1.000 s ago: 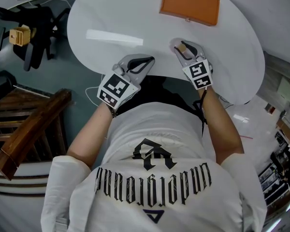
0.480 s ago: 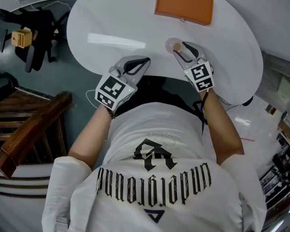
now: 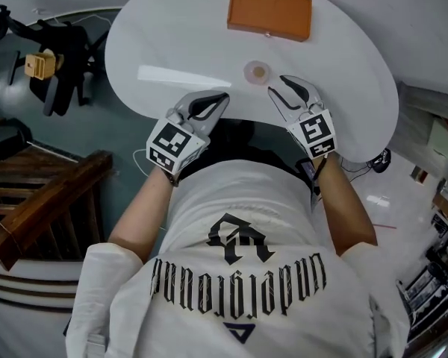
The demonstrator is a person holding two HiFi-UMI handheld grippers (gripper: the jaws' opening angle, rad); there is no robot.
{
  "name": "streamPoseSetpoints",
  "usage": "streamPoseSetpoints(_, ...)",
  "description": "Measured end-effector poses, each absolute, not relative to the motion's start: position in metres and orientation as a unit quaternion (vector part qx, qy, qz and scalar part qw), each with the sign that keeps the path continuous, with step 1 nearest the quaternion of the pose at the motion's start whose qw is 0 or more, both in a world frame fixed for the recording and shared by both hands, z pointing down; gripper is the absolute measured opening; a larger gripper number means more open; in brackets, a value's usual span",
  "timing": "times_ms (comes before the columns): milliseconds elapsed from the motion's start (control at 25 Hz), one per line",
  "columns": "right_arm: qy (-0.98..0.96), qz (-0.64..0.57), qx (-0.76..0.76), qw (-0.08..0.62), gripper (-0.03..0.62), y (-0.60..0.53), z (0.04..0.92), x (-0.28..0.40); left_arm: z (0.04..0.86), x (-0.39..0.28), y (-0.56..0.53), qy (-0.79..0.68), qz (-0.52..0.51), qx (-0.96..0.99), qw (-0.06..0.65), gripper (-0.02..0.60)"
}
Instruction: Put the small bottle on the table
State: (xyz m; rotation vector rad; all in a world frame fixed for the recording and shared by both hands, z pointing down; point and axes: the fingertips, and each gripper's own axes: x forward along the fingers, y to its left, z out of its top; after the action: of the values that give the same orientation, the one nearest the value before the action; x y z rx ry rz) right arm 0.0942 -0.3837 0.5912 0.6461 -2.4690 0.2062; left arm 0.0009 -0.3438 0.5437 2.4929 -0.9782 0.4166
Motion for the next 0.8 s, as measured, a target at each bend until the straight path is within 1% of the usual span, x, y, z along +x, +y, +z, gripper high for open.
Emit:
streamPoseSetpoints(160, -0.935, 0.08, 0.236, 0.254, 0.118, -0.375, 0.559, 0.1, 0.528, 0.008, -0.341, -0.364, 0.139, 0.898, 0.205, 0.008)
streamPoseSetpoints(400, -0.948, 0.087, 0.232, 0.199, 0.031, -0.365, 0.502, 0.103, 0.5, 0.014, -0.338, -0.378, 0.13, 0.9, 0.176, 0.008)
streamPoseSetpoints(560, -0.953, 0.07, 0.233, 0.183, 0.004, -0.358, 0.471, 0.109, 0.474, 0.017, -0.336, -0.386, 0.121, 0.901, 0.156, 0.008)
streamPoseSetpoints(800, -0.958, 0.062, 0.226, 0.166, 0.002, -0.351, 0.441, 0.115, 0.441, 0.011, -0.333, -0.403, 0.111, 0.9, 0.127, 0.008)
